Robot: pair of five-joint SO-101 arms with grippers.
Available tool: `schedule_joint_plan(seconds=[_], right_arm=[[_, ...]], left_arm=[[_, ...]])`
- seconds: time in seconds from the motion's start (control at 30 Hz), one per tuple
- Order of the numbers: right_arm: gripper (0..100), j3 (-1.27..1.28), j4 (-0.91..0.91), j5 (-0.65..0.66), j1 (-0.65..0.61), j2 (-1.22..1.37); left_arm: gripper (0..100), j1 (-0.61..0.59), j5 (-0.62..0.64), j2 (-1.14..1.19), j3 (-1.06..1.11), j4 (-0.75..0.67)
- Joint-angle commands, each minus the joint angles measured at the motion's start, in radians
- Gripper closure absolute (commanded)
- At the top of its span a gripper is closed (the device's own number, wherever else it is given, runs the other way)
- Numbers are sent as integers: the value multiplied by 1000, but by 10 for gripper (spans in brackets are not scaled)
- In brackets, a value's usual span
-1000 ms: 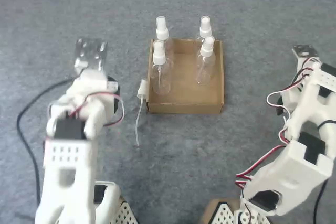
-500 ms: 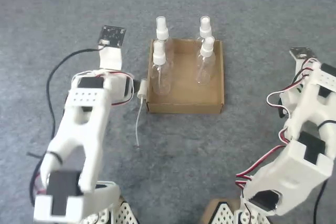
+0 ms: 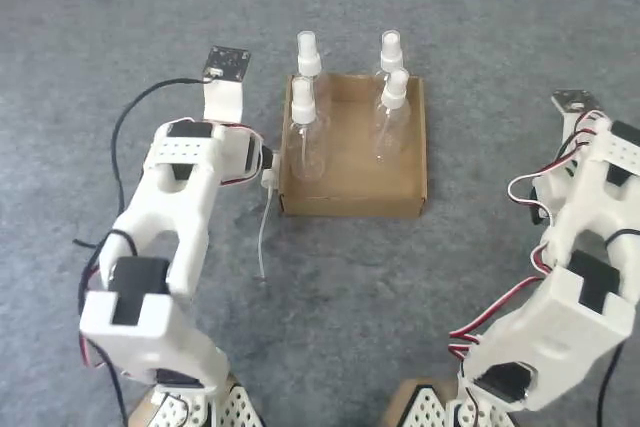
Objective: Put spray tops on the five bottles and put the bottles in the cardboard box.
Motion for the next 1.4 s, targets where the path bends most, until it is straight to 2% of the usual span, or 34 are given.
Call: schedule_joint_plan(seconds=[0.0, 0.47, 0.8, 1.13, 1.37], right_arm=[[819, -48, 2, 18, 7, -8], [819, -46, 2, 18, 8, -8], [819, -46, 2, 18, 12, -8], [818, -44, 10, 18, 12, -7], [818, -44, 5, 18, 10, -7]], left_arm=[[761, 5, -14, 31, -82, -18], [761, 26, -14, -37, -104, 44], [761, 14, -51, 101, -105, 14], [816, -8, -51, 98, -108, 31], [818, -8, -48, 141, -208, 37]])
